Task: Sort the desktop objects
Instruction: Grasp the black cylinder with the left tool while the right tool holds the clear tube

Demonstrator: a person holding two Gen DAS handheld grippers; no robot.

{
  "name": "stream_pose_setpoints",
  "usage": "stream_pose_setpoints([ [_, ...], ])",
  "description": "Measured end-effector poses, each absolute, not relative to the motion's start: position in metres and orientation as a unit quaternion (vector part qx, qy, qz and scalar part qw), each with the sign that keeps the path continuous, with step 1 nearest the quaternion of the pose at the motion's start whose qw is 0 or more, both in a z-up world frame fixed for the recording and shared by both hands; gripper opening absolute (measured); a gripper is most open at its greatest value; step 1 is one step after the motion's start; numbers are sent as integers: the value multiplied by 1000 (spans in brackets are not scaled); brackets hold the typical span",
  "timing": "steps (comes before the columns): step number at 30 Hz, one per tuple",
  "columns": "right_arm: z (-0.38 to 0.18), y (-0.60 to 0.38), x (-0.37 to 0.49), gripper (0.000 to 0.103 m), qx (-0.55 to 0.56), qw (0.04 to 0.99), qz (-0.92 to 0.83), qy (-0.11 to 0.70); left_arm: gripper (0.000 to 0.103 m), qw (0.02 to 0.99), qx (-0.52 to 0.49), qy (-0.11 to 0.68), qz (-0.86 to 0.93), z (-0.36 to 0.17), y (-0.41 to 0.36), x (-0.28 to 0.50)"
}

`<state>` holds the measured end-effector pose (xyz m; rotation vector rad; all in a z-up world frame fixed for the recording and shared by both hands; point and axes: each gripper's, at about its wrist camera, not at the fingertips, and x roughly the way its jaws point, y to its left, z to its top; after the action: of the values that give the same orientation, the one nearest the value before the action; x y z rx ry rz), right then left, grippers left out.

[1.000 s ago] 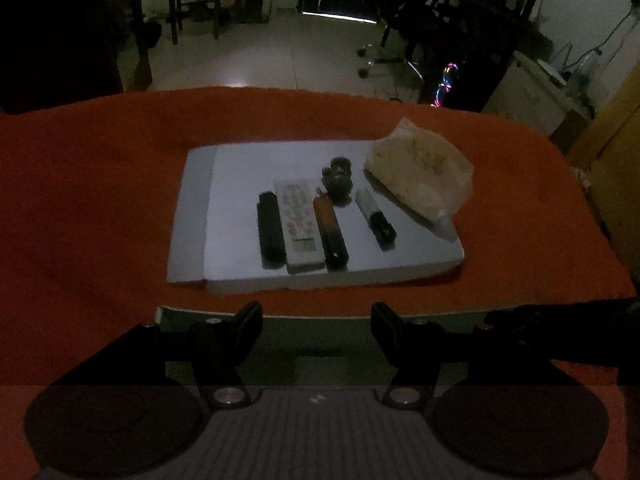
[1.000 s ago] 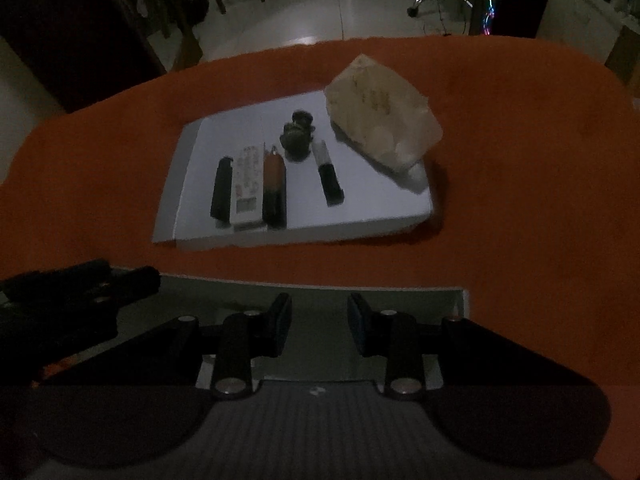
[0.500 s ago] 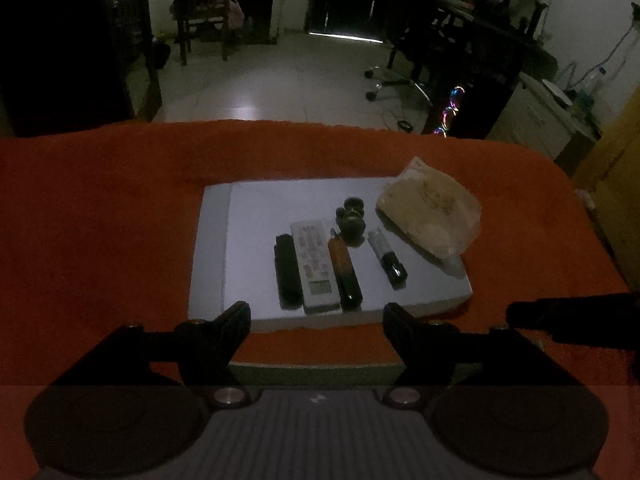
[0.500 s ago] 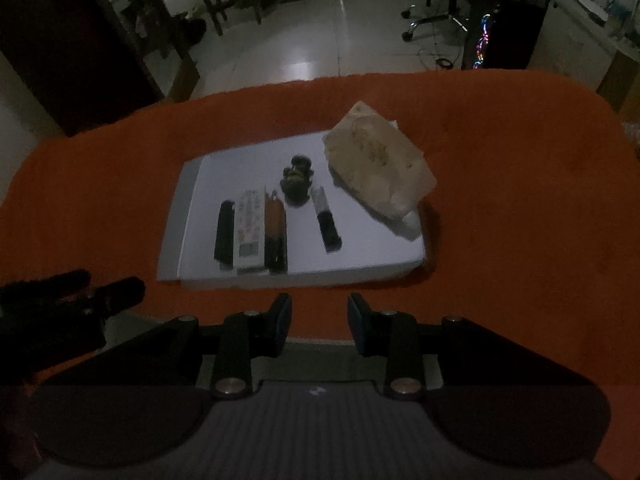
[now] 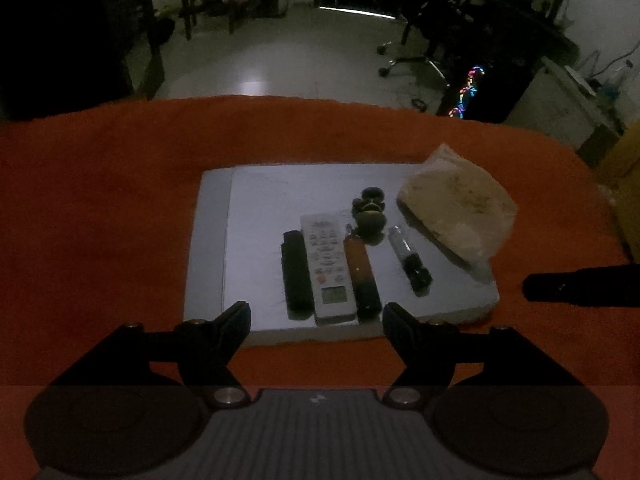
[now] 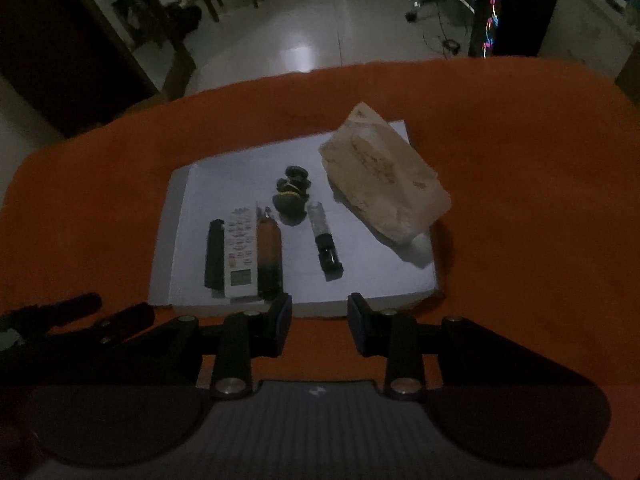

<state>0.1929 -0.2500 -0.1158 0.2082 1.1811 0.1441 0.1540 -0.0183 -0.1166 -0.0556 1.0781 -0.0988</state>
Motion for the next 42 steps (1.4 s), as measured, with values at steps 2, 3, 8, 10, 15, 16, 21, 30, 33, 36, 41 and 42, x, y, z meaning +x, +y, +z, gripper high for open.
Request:
stream_pose_setpoints([
  [2,-122,-249,200,34,93,820,73,560,70,853,-24,519,-45,-124,-19,160],
  [3,-125,-247,204,34,89,819,76,562,70,851,-25,522,-44,-127,-18,163],
  [8,-145,-241,220,34,71,812,85,573,70,844,-38,534,-40,-141,-15,179],
  [10,-154,-239,226,34,67,808,90,579,70,843,-40,535,-38,-147,-15,184],
  [15,-177,-241,237,34,66,800,101,588,70,838,-51,541,-44,-163,-13,192],
  [16,-181,-241,240,34,63,799,101,589,70,839,-49,541,-40,-166,-13,196],
  [21,-198,-237,256,35,54,800,104,588,70,836,-48,545,-31,-180,-12,213],
  [30,-228,-232,286,35,53,791,110,599,70,822,-33,568,-21,-206,-6,244],
  [33,-234,-231,293,35,50,790,112,601,70,820,-27,572,-24,-212,-5,251],
  [36,-241,-230,298,36,45,788,113,603,70,815,-27,578,-25,-221,-5,255],
  [41,-250,-227,304,36,39,785,115,607,70,806,-32,590,-26,-234,-6,261],
  [42,-251,-227,305,36,38,785,114,607,70,806,-33,590,-25,-234,-5,262],
])
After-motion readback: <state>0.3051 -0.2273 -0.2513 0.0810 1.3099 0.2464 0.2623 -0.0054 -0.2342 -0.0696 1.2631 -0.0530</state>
